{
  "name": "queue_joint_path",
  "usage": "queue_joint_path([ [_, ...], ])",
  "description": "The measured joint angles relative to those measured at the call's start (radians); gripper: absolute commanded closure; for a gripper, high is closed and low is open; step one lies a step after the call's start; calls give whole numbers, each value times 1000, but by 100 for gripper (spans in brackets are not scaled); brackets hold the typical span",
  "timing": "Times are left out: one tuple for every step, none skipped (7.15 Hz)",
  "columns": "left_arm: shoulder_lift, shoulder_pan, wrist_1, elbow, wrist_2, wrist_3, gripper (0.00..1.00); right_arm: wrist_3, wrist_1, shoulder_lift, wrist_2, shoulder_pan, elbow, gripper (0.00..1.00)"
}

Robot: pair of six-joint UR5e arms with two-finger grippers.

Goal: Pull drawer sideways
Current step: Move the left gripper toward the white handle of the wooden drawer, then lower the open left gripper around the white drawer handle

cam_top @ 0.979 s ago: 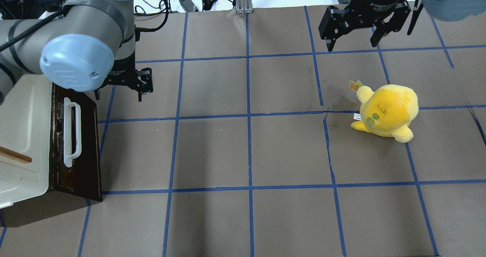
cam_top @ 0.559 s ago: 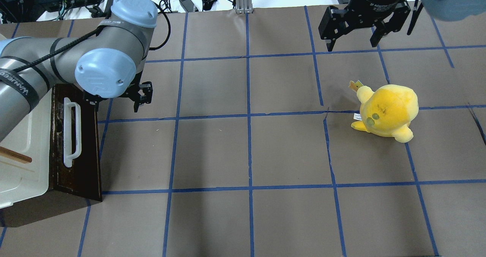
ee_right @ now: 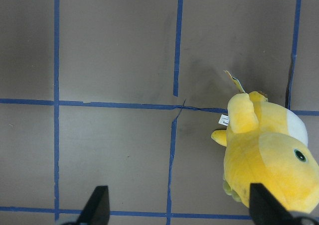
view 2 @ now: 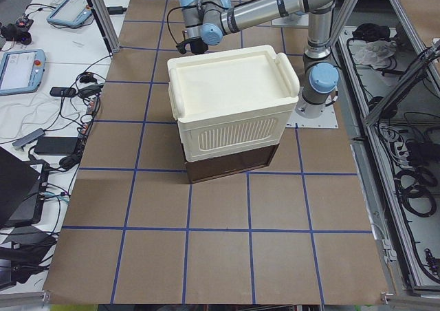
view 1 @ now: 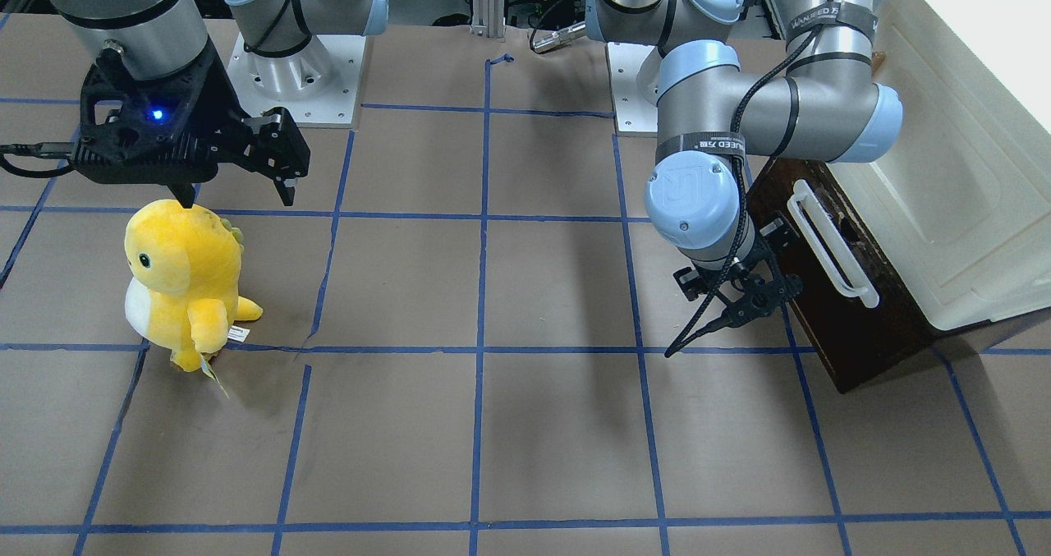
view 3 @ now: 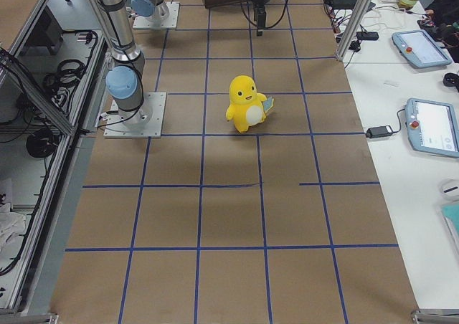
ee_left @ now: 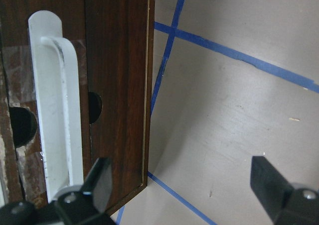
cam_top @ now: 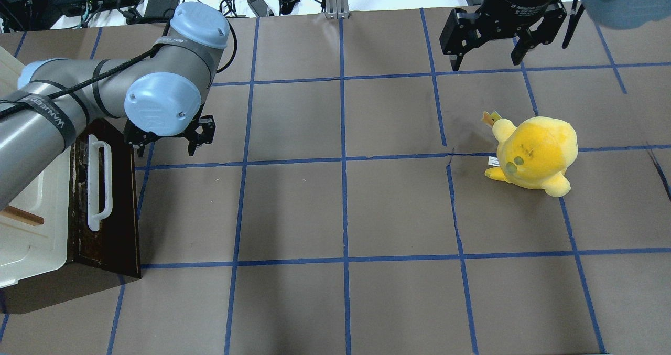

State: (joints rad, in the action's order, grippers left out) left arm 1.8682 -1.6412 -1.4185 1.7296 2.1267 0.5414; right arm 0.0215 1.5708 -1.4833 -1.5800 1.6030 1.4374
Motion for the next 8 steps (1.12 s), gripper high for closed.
queue_joint_path([
  [13, 1, 2, 0, 51, 8, 0, 0, 0, 0, 0, 0, 0, 0],
  [34, 1, 3, 2, 130, 11, 0, 0, 0, 0, 0, 0, 0, 0],
  [56, 2, 2, 4, 185, 11, 0, 0, 0, 0, 0, 0, 0, 0],
  [72, 5, 2, 6, 216, 7, 3, 0, 0, 0, -1, 0, 0, 0],
  [82, 7, 2, 6, 251, 0, 11, 0, 0, 0, -1, 0, 0, 0],
  [86, 9, -1, 7, 288, -9, 17, 0, 0, 0, 0, 0, 0, 0],
  [87, 13, -5, 7, 308, -13, 17, 0, 0, 0, 0, 0, 0, 0],
  [87, 29, -8, 7, 314, -18, 17, 0, 0, 0, -1, 0, 0, 0],
])
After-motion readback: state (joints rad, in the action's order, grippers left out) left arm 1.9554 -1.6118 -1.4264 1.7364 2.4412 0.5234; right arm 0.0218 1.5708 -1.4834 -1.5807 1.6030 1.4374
